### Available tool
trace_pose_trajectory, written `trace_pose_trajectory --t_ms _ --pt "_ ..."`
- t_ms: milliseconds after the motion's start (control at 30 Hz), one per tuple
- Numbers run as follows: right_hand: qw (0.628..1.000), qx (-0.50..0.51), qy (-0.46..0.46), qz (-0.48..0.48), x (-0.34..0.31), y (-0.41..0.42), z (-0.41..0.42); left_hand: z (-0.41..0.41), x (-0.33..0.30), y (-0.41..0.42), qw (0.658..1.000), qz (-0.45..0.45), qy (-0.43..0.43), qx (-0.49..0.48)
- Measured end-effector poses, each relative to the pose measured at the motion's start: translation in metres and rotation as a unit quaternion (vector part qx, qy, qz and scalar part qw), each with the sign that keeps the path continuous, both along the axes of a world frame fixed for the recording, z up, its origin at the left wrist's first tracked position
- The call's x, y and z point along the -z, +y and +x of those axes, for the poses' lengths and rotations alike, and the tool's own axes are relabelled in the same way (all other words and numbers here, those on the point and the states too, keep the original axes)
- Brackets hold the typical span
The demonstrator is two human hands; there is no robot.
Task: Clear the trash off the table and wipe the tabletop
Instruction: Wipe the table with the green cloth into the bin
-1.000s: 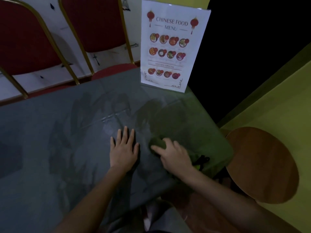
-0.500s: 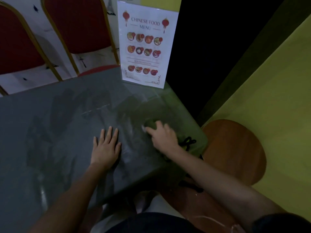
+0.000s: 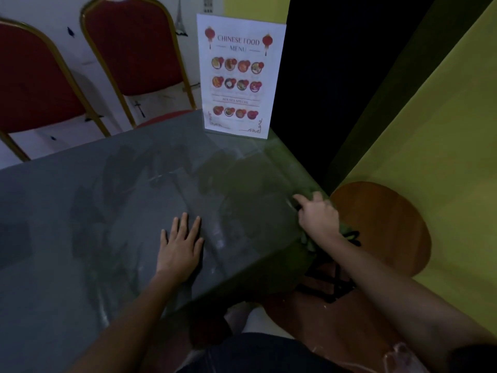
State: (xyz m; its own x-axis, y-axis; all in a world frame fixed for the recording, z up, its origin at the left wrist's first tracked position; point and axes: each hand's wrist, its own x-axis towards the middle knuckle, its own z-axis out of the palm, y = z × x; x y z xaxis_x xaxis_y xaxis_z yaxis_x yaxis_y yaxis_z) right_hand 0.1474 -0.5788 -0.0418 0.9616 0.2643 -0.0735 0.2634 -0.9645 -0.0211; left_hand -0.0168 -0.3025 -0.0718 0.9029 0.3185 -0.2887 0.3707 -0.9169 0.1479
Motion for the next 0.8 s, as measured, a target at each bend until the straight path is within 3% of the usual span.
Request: trace_pose_trajectory --t_ms 167,300,433,567,633,800 --pt "0.987 -0.148 0.042 0.041 0.004 0.076 -0.101 -0.039 -0.001 0.014 1.000 -0.007 -0.007 -0.004" --pt "0.961 -0.272 0.047 0.034 0.006 0.089 -0.145 -0.068 -0.002 0.023 1.000 -0.010 -0.005 0.009" --pt "0.990 -0.140 0.026 -0.021 0.003 0.050 -0.100 -0.093 -0.004 0.034 1.000 -0.005 -0.005 0.018" --pt "0.999 -0.029 -0.007 -0.018 0.000 0.055 -0.095 -0.121 0.000 0.044 1.000 0.016 -0.005 0.008" --pt "0.999 -0.040 -0.018 -0.007 0.001 0.085 -0.113 -0.133 0.004 0.049 1.000 0.013 -0.010 0.001" --pt "0.984 -0.175 0.005 0.027 0.007 0.169 -0.173 -0.153 0.004 0.062 0.998 0.019 -0.031 -0.054"
